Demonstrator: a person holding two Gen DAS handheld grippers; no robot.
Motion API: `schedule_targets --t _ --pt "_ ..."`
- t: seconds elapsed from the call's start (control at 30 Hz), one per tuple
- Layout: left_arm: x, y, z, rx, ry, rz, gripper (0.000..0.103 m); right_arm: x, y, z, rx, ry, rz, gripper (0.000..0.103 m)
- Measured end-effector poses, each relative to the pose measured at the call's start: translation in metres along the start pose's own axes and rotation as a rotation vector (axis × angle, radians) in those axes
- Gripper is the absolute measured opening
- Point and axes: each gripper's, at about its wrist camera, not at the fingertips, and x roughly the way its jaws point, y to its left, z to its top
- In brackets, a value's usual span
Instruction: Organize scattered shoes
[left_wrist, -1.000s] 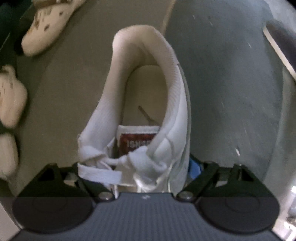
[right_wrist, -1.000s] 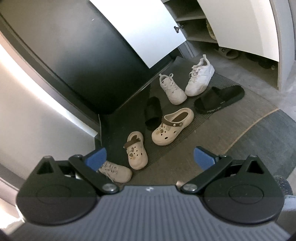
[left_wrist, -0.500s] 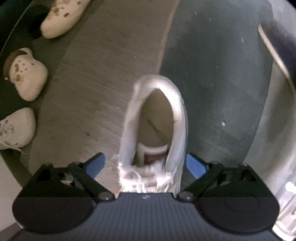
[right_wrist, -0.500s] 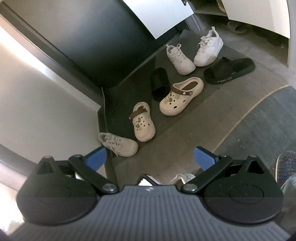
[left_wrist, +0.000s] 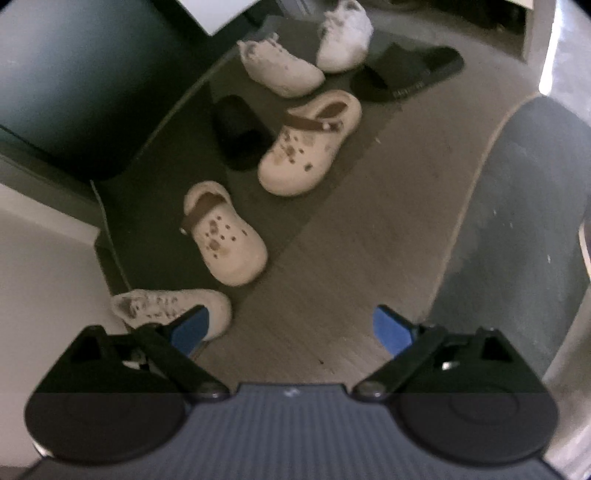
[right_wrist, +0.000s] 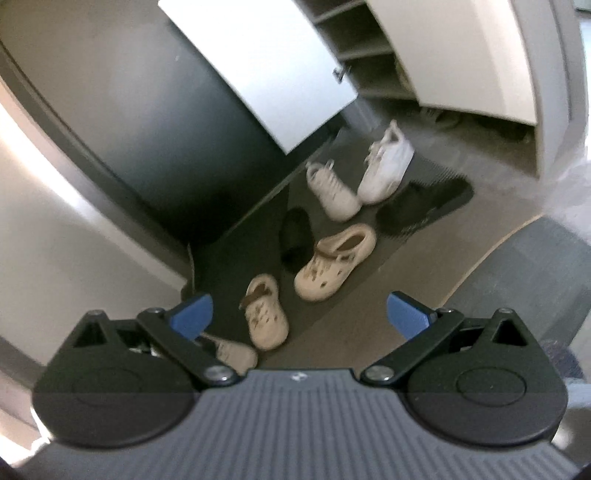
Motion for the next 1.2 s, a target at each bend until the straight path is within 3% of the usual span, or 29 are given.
schedule_targets --t 0.23,0.33,0.5,0.63,0.87,1.0,1.13,1.2 --pt "-0.038 -0.035 0.015 0.035 -0.063 -0.028 0.097 -0.013 0.004 -0.007 -0.041 -0.017 0.048 0.103" --pt "-0.045 -0.045 0.016 0.036 -0.093 -0.036 0.097 -0.018 0.003 -0.008 -0.062 -0.04 0.024 0.103" --pt "-0.041 -0.045 0.021 0.023 -0.124 -0.035 0.097 -0.02 0.002 -0.007 -0.091 -0.037 -0.002 0.103" --pt "-0.033 -0.032 0.018 -0.021 -0.101 -0.007 0.097 -0.022 0.003 -0.01 -0.117 -0.016 0.043 0.103" --pt "-0.019 -0.011 0.0 -0.077 -0.045 0.008 0.097 -0.033 0.008 -0.02 -0.181 0.005 0.139 0.103" --pt "-0.019 -0.015 -0.015 -0.054 -0.041 0.03 0.097 -0.039 0.011 -0.025 -0.202 0.01 0.197 0.103" --pt "-0.025 -0.016 -0.04 -0.08 -0.023 -0.051 0.097 -0.044 0.021 -0.027 -0.184 -0.017 0.256 0.103" --pt "-0.03 -0.012 -0.055 -0.088 -0.032 -0.047 0.097 -0.048 0.021 -0.029 -0.188 -0.024 0.27 0.103"
